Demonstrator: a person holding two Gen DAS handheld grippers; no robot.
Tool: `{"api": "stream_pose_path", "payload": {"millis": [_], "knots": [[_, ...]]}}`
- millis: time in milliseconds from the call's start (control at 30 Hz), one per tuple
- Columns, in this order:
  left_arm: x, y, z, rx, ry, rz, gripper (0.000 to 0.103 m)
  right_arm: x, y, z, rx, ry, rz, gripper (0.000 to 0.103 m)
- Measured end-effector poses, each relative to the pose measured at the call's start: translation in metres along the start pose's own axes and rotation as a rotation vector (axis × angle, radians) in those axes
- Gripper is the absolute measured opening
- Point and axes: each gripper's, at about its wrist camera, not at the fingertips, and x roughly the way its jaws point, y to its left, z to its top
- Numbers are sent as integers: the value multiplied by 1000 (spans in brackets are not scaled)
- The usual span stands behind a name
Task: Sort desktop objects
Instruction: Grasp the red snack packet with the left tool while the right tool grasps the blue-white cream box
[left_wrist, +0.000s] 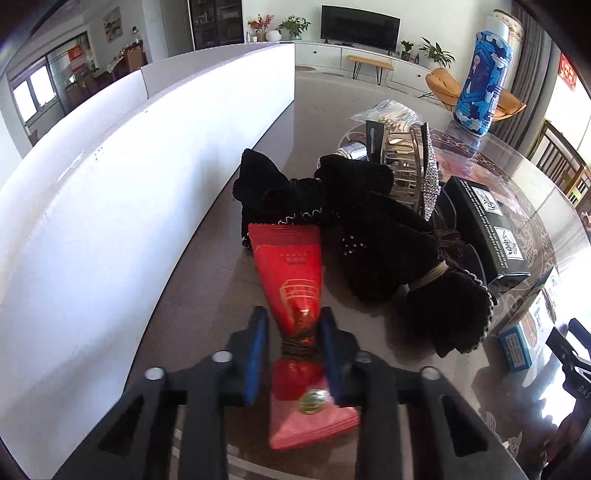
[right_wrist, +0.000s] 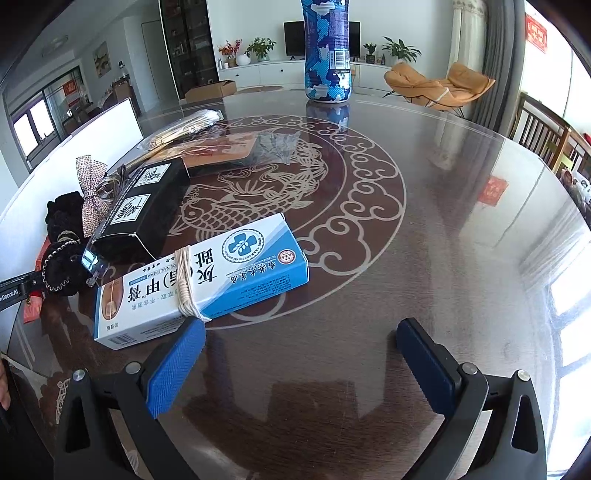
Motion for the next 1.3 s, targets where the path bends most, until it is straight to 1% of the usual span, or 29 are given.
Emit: {"api": "stream_pose_path", "payload": {"millis": [133,200,233,267,333,433,467,600,700,767,800,833,933,967,1000,1067,1133,1200,1233,1300], "knots": [[-7,10,-10,-77,8,-90,18,-1,-2,0,10,-4,15,103],[-7,10,-14,-96,7,-116,18,-7,-10,-1,48,-35,71,103],[-7,9,-16,-96,8,-124,18,-12,-14,-3,72,-49,89,103],[-7,9,-16,-97,9,-132,18,-16,-15,-7,85,-43,90,103],[-8,9,-17,-102,7,-140,18,-16,-8,-13,47,2,69,103],[-8,10,-17,-110,1,-145,18,-11,8,-15,-86,30,-23,103],[-8,10,-17,-105,-1,-140,18,-10,8,-12,-97,23,-27,103],[-6,3,-15,-79,-5,-115,18,8,0,16,-117,22,-94,103],[-6,3,-16,-82,-7,-116,18,26,-11,39,-104,-9,-99,103],[-6,5,-16,-87,-7,-123,18,25,-18,46,-51,-2,-115,103],[-6,6,-16,-90,-8,-126,18,17,-20,47,-10,-12,-98,103],[-6,6,-15,-92,-8,-128,18,7,-19,46,25,-25,-60,103],[-5,5,-15,-96,-16,-126,18,-17,3,35,88,-15,102,103],[-5,4,-15,-95,-20,-121,18,-20,14,31,95,-11,143,103],[-5,3,-15,-90,-23,-114,18,-20,26,29,93,-3,160,103],[-6,0,-16,-73,-25,-98,18,-11,50,27,83,20,158,103],[-6,1,-16,-70,-25,-98,18,2,67,25,83,32,125,103],[-6,2,-16,-78,-24,-108,18,12,79,24,83,38,90,103],[-6,3,-17,-80,-25,-110,18,14,85,25,59,25,56,103],[-6,2,-17,-73,-26,-104,18,19,89,25,17,25,34,103]]}}
